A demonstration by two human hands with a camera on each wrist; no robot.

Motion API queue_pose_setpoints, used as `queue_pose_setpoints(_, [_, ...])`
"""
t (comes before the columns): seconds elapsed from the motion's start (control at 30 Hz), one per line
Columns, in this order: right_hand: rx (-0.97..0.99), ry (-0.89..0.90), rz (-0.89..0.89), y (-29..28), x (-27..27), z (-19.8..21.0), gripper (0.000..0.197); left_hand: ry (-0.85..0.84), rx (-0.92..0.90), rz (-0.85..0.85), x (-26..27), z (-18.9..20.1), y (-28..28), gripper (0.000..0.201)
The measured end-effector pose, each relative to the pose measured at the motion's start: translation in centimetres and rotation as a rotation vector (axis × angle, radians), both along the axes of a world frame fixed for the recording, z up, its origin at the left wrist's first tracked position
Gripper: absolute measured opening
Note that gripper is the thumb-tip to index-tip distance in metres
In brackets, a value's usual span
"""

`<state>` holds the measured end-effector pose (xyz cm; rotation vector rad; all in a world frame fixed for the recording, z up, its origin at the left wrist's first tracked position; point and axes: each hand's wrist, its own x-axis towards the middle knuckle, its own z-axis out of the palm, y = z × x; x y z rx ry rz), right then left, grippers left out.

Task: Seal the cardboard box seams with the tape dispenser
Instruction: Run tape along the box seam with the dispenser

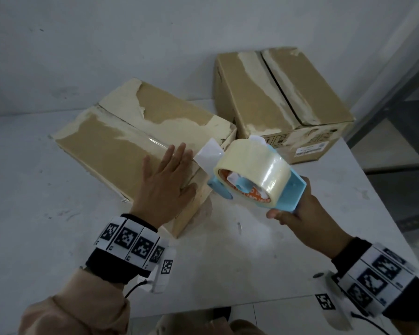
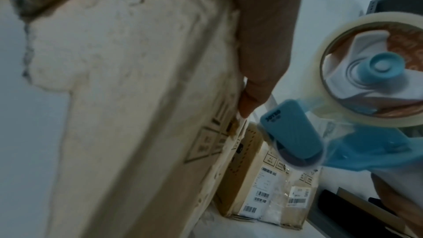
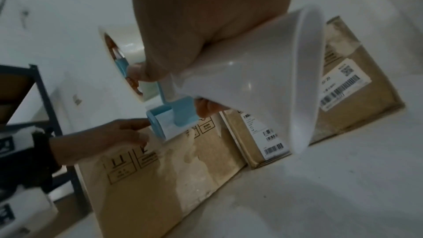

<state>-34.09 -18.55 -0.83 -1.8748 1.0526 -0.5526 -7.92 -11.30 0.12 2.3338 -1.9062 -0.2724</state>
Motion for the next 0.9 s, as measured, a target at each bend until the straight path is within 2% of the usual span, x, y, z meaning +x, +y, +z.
queue_pose_setpoints(0.17, [0.012,-0.026,-0.005,-0.2,0.3,-0.1,0.08,0.031,-0.12,0.051,-0.1,0.0,0.3,0.081])
queue_pose_setpoints(0.33, [0.044,0.021,0.002,-0.2,0.9,0.4,0.076,-0.012,-0.105,-0.026,0.2,-0.3,0.3,0.064])
queue_pose_setpoints(0.43, [0.035,0.05,-0.002,0.1,0.9,0.7,0.082,-0.027,-0.079,-0.058,0.0,-0.3,0.4,0.055])
queue_pose_setpoints(0.63, [-0.051,0.14,-0.039,0.9,2.4,-0.5,0.08,0.005,-0.041,-0.032,0.1,-0.3,0.3,0.068])
queue_pose_setpoints(0.77, [-0.104,0.146,-0.044,1.5,2.6,-0.8,0.072,0.004,-0.006,-0.032,0.2,-0.3,0.2,0.072])
queue_pose_setpoints(0.9, [-0.053,0.165,-0.07,1.5,2.4,-1.1,0.065,-0.022,0.037,-0.035,0.3,-0.2,0.2,0.075])
